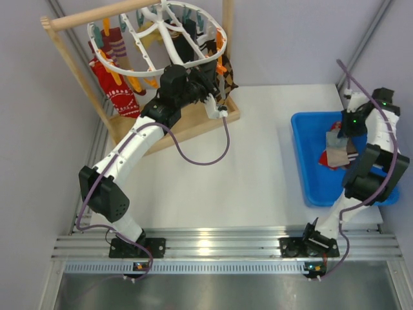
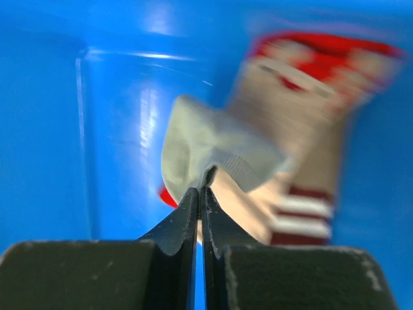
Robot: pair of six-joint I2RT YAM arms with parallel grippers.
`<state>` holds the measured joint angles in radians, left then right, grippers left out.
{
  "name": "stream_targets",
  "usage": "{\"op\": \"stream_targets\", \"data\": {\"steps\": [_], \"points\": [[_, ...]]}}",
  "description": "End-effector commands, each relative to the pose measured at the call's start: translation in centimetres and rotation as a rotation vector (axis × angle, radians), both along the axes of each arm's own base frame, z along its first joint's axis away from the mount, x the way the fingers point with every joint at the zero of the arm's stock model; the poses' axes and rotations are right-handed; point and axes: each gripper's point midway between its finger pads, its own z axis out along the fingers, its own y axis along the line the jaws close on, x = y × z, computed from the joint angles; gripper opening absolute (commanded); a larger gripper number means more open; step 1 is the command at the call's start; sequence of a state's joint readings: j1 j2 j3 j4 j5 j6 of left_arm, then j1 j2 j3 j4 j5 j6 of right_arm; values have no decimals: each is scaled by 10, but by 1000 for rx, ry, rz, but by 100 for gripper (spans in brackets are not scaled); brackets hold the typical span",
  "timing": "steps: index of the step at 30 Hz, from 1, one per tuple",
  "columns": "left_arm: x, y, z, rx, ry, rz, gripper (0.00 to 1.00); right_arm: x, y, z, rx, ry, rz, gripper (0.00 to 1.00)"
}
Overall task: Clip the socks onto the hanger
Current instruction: Adjust the sock in the bin, then pick up the sock from the bin.
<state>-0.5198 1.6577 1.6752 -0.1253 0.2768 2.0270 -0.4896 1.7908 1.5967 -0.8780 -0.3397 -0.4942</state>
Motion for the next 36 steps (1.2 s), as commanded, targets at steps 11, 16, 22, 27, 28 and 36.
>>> {"op": "stream_targets", "data": {"steps": [11, 16, 22, 27, 28, 36], "points": [[-9, 4, 20, 279, -288, -22, 0, 59, 103, -46, 238, 22, 106, 45], [-9, 4, 18, 281, -286, -24, 0, 51, 85, -21, 243, -118, 129, 51], [-9, 3, 18, 282, -289, -24, 0, 27, 66, -44, 147, -133, 131, 54], [-8, 3, 15, 286, -284, -24, 0, 13, 77, -49, 247, -163, -27, 59], [-9, 4, 17, 285, -286, -24, 0, 13, 79, -52, 254, -185, -46, 61], [-8, 5, 16, 282, -278, -17, 0, 34, 80, -55, 245, -245, -227, 61]]}}
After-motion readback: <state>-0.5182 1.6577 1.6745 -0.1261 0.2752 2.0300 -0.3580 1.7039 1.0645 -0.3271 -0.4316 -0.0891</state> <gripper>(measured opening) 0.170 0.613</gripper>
